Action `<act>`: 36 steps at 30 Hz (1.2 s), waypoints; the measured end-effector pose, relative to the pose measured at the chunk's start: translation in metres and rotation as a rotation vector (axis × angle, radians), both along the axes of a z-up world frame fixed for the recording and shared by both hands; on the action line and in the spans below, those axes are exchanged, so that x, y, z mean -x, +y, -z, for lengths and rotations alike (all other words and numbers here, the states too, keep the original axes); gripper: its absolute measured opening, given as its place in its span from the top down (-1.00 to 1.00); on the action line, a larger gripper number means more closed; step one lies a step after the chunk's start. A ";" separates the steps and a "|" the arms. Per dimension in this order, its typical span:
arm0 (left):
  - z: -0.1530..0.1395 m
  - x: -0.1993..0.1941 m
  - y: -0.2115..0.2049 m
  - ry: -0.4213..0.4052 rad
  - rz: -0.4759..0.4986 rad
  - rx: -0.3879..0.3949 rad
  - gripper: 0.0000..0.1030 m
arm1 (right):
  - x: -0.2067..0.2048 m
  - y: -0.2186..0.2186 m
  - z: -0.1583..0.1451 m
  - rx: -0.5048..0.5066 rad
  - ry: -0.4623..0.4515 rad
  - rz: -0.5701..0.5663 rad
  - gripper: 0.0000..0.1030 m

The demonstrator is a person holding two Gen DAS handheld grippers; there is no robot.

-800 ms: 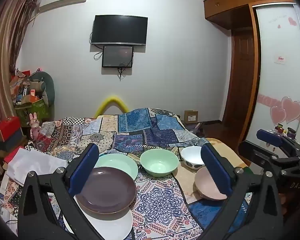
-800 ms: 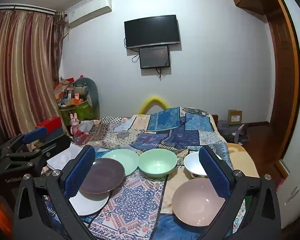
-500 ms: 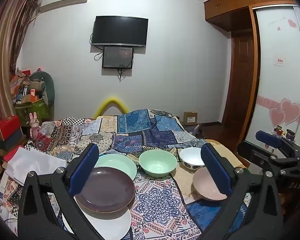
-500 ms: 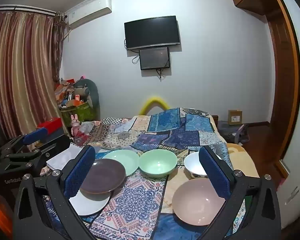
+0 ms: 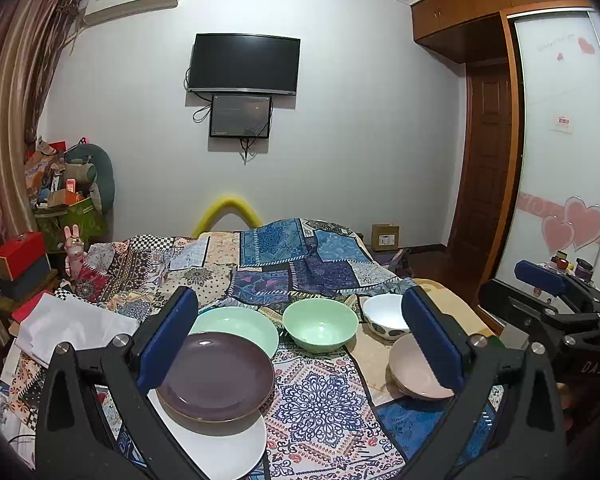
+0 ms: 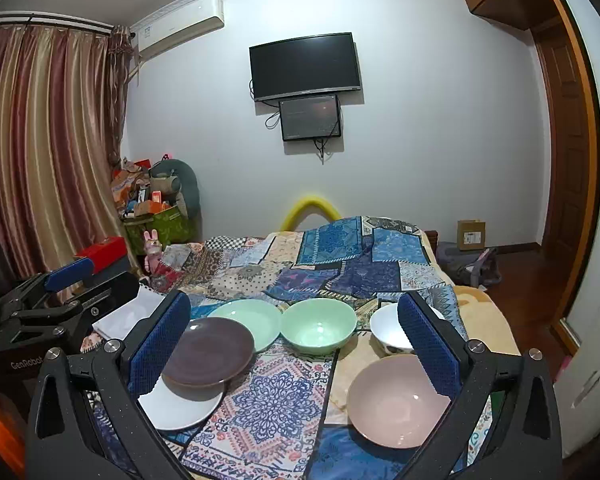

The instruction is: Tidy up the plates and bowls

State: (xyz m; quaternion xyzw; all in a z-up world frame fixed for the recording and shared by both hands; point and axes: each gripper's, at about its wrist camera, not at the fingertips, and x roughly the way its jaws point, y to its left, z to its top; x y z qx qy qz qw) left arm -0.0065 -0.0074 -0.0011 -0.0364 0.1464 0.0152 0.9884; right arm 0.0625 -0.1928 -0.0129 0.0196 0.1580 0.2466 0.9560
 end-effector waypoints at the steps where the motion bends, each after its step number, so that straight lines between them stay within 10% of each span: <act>1: 0.000 0.000 0.000 -0.002 -0.001 0.001 -1.00 | 0.000 0.000 0.000 0.000 0.000 0.000 -1.00; 36: -0.008 0.006 0.003 -0.008 -0.003 0.002 -1.00 | 0.004 0.000 -0.001 -0.006 -0.009 -0.006 -1.00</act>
